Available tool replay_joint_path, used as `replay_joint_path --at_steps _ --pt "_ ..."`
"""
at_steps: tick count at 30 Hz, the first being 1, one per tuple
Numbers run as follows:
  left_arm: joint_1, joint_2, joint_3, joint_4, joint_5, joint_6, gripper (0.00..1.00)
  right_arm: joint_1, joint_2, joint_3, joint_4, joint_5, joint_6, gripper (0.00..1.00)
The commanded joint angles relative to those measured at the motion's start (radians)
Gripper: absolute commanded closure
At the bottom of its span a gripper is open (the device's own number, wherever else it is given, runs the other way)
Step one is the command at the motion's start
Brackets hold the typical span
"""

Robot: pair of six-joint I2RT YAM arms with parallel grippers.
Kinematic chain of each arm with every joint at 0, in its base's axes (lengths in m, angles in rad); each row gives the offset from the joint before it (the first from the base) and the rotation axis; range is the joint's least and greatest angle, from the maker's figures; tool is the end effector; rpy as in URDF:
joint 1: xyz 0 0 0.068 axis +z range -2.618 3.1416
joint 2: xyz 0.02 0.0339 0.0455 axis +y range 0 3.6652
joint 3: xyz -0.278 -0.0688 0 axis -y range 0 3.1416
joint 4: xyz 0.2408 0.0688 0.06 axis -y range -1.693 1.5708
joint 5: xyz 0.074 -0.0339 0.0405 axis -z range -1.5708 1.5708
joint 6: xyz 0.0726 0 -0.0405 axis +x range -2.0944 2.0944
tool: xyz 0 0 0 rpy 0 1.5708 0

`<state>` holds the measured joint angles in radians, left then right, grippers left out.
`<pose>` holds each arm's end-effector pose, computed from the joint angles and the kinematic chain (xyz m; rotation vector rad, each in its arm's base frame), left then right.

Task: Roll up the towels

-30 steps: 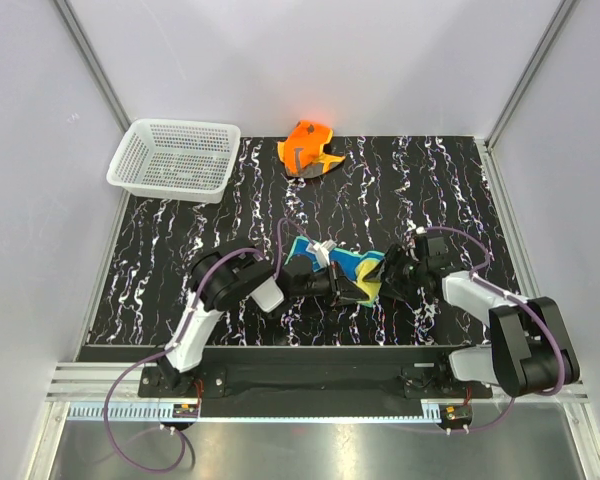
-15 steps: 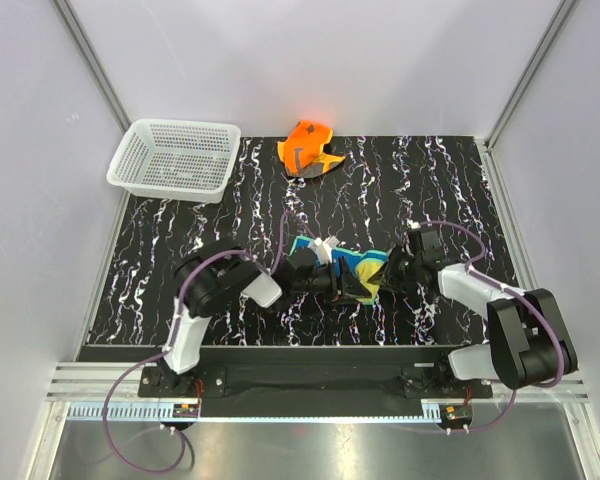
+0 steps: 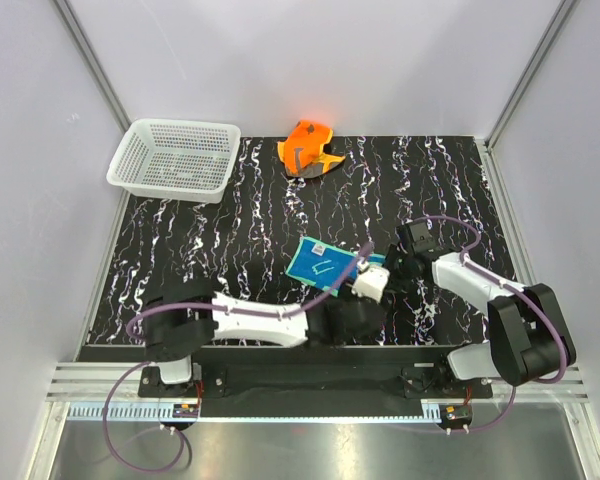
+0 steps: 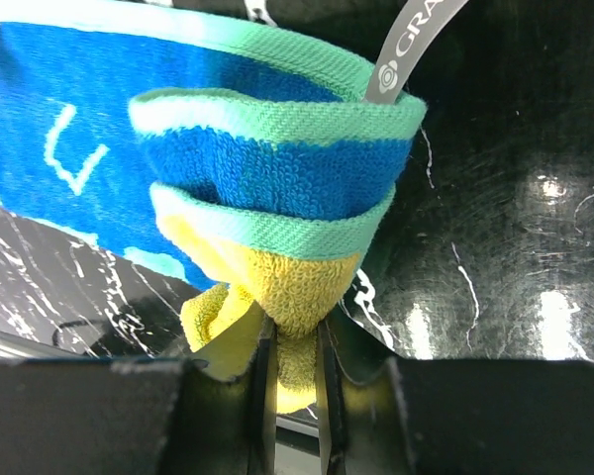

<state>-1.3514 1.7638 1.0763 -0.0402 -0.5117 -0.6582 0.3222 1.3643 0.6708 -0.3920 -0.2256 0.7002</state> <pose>0.1218 -0.3827 0.1886 0.5105 2.1821 -0.5302 0.2358 0.0959 0.1498 0.4431 2.7291 0.6077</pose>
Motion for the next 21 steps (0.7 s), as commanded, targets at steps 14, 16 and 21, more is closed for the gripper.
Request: replay_joint_path --at_steps 14,16,21 --pt "-0.081 0.304 0.226 -0.03 -0.38 0.232 0.25 0.017 -0.024 0.038 -0.079 -0.007 -0.007 0.88" --pt "-0.074 0.31 0.22 -0.018 -0.361 0.223 0.25 0.017 -0.033 0.029 -0.077 -0.015 -0.004 0.88" --pt "-0.051 0.313 0.202 0.013 -0.337 0.198 0.42 0.021 -0.033 0.004 -0.07 -0.046 0.005 0.89"
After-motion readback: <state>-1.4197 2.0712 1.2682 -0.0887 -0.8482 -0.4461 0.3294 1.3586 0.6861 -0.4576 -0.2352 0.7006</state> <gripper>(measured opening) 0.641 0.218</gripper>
